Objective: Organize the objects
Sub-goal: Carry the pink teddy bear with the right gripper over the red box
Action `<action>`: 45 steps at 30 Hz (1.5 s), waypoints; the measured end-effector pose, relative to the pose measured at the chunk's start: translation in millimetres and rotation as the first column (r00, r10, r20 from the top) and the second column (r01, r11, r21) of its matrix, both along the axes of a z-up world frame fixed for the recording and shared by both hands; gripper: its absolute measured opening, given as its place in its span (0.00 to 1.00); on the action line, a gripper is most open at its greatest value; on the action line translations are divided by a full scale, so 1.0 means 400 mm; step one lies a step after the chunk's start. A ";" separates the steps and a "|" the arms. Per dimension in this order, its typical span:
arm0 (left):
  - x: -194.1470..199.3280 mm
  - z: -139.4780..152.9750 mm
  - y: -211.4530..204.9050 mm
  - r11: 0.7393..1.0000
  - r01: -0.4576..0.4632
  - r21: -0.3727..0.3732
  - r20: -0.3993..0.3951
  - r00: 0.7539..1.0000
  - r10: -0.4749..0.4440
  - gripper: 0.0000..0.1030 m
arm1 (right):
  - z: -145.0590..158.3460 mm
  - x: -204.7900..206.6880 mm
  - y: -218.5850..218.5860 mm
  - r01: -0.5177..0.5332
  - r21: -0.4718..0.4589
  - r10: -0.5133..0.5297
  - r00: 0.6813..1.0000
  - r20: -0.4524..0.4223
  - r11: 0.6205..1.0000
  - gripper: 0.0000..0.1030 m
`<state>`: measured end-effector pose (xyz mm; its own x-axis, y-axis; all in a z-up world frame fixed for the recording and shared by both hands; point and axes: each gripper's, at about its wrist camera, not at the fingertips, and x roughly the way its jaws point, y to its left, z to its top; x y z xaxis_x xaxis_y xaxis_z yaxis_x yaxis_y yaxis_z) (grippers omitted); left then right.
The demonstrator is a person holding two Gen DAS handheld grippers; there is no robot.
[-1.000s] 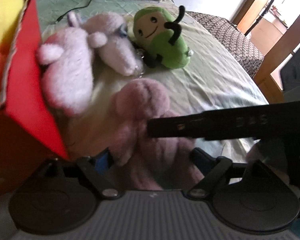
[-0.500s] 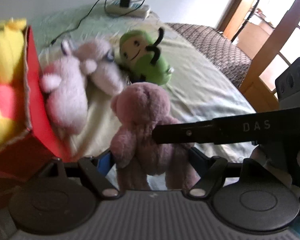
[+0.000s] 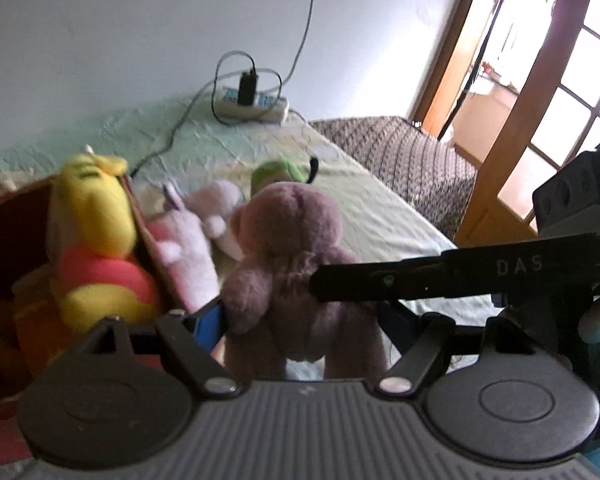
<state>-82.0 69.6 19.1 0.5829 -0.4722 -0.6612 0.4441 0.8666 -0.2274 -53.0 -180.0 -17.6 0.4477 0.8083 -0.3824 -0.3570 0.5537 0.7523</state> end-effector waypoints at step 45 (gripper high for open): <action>0.163 -0.082 0.477 0.963 -0.264 -0.048 -0.055 0.964 0.261 0.79 | -0.006 0.179 0.540 -0.121 -0.248 0.161 0.977 0.144 0.961 0.31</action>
<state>-16.6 260.3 -13.5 0.6597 -0.3424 -0.6690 0.1900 0.9373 -0.2923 18.5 36.1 -20.1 0.4071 0.7626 -0.5028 -0.5498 0.6441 0.5318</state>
